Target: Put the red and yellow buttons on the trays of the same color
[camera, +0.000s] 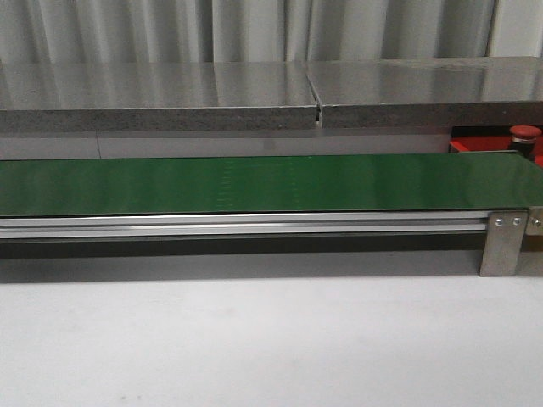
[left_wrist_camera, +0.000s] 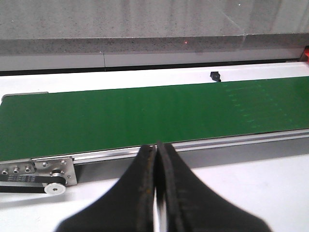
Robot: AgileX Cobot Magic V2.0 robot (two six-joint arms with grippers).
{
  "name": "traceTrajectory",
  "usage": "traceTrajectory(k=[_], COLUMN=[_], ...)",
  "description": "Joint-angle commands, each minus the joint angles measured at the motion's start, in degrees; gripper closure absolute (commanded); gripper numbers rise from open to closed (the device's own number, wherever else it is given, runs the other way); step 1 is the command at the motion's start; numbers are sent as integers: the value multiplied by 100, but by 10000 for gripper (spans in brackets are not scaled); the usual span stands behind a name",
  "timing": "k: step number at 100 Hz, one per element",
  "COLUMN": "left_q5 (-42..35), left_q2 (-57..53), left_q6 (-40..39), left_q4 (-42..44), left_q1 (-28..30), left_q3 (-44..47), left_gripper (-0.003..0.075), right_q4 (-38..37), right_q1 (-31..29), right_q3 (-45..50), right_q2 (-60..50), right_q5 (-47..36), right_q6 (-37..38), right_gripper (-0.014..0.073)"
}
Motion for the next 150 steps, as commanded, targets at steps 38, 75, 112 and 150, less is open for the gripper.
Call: traceTrajectory(k=[38, 75, 112, 150], left_q5=[-391, -391, -391, -391], left_q2=[50, 50, 50, 50], left_q6=[3, 3, 3, 3], left_q4=[-139, -139, -139, -139], left_q1=[-50, -50, -50, -50], left_q3=[-160, -160, -160, -160], left_gripper=[739, 739, 739, 739], right_q4=[-2269, -3139, -3127, -3126], right_q1=[598, 598, 598, 593], right_q3=[1096, 2833, 3749, 3749], right_q2=[-734, -1981, -2823, -2823], right_q5=[-1601, -2533, -2869, -2880], right_q6=[2055, 3130, 3142, 3142], right_gripper=[662, 662, 662, 662])
